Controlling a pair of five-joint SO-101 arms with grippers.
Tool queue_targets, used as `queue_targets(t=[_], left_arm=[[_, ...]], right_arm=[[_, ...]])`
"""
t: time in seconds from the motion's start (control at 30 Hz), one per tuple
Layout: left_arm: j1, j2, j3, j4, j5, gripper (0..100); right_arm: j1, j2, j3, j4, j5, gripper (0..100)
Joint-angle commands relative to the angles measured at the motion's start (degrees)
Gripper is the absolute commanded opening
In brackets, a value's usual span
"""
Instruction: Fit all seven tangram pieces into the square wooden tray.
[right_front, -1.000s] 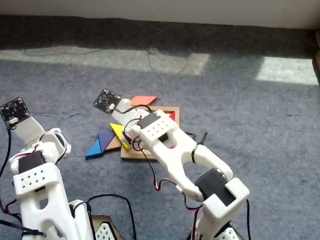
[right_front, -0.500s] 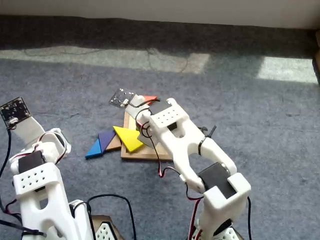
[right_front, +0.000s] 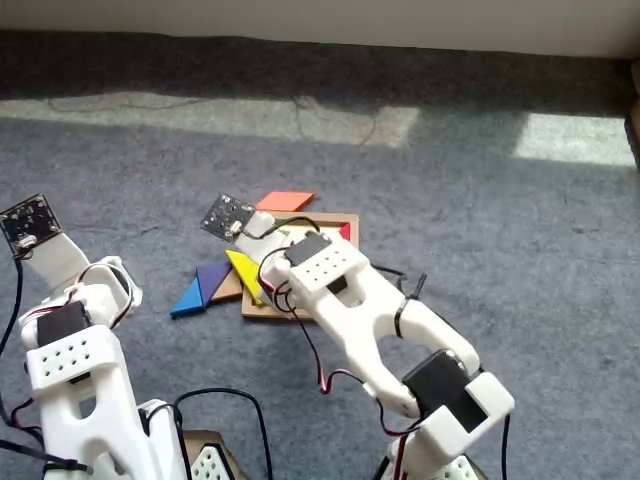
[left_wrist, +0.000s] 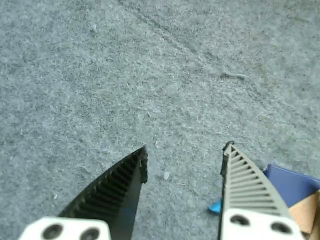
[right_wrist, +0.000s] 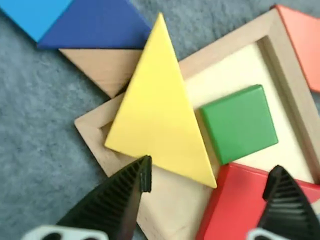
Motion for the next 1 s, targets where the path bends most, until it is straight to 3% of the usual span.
queue_targets(t=[0.0,0.17,0.27,0.63,0.97], left_arm=[[-0.22,-1.36,-2.68,-0.88,0.35,25],[-0.22,-1.36,-2.68,-0.97,0.44,25],[-0.22,-1.36,-2.68,-0.97,0.44,25],[-0.22,-1.36,-2.68,-0.97,0.44,25],[-0.22,-1.36,-2.68,-0.97,0.44,25]], right_arm=[[-1.36,-3.47,-0.66,-1.63,-0.53,35.7],[-1.54,-3.47,-0.57,-1.63,-2.64,48.1],[-2.95,-3.82,-0.48,-1.36,-6.07,48.3],[-8.22,-3.47,-0.92,-1.45,-6.68,48.3],[-5.85,1.45,-0.84,-5.93,-6.68,48.2]])
